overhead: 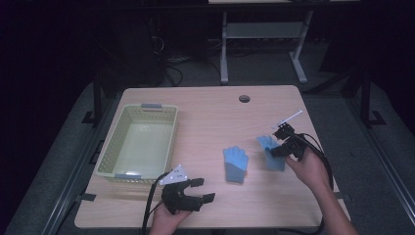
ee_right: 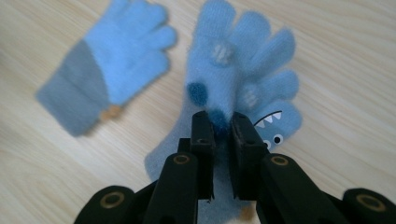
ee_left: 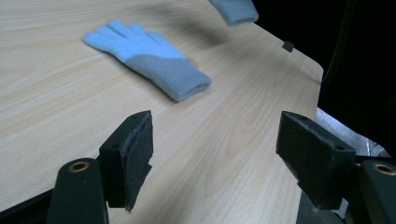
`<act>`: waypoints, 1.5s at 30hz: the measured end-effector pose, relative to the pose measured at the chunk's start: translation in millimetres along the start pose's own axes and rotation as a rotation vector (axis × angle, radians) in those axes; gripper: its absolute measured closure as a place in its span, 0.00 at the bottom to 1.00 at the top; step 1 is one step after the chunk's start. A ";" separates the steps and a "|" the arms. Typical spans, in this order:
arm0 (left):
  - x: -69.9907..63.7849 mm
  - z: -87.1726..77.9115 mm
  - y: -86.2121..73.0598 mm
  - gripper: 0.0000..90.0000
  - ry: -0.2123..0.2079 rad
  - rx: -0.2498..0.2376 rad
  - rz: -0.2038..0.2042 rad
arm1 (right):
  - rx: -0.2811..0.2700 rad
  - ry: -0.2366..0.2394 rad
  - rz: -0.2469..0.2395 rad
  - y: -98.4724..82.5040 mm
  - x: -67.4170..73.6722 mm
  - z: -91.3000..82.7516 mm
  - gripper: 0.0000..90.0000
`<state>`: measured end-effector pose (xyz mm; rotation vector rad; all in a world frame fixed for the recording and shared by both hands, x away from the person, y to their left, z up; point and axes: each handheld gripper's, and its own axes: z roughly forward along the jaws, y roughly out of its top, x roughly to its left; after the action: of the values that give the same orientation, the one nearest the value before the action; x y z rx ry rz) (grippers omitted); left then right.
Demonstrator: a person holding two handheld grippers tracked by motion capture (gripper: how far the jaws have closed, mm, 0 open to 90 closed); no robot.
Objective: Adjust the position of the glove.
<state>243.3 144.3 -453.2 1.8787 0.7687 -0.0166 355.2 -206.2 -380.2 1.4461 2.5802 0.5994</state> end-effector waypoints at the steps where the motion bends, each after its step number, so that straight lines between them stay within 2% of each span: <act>1: 0.1 -0.3 0.2 0.30 0.001 -0.002 0.002 | 0.000 0.006 -0.003 2.5 3.3 0.6 0.90; 4: 0.7 -1.1 0.5 0.30 0.000 -0.008 0.002 | -0.014 0.035 -0.025 11.2 16.0 3.8 0.90; 6: 1.1 -1.4 0.7 0.30 0.001 -0.007 0.001 | -0.016 0.037 -0.036 13.3 19.2 5.2 0.90; 12: 0.9 -2.2 0.8 0.30 -0.001 -0.006 0.003 | -0.011 0.063 -0.062 26.3 40.7 13.6 0.90; 16: 1.0 -2.2 0.9 0.30 0.000 -0.008 0.001 | -0.011 0.075 -0.078 31.0 48.6 15.8 0.90; 17: 1.1 -2.2 0.9 0.30 0.001 -0.006 0.003 | -0.016 0.089 -0.075 33.8 53.9 17.4 0.90; 26: 1.3 -3.3 1.1 0.30 0.001 -0.007 0.004 | -0.002 0.114 -0.030 39.2 67.0 32.0 0.90; 31: 1.1 -3.2 1.2 0.30 0.000 -0.014 -0.001 | 0.017 0.124 -0.029 39.4 72.2 40.9 0.90; 35: 0.4 -3.4 1.4 0.30 0.000 -0.013 -0.001 | 0.017 0.133 -0.025 39.4 74.9 43.1 0.90; 45: 0.0 -3.5 1.2 0.30 0.003 -0.015 0.007 | 0.013 0.152 0.024 36.2 78.3 50.7 0.89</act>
<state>242.8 147.0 -450.7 1.8679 0.7620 -0.0037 357.0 -109.5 -405.5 1.4923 2.6884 0.7240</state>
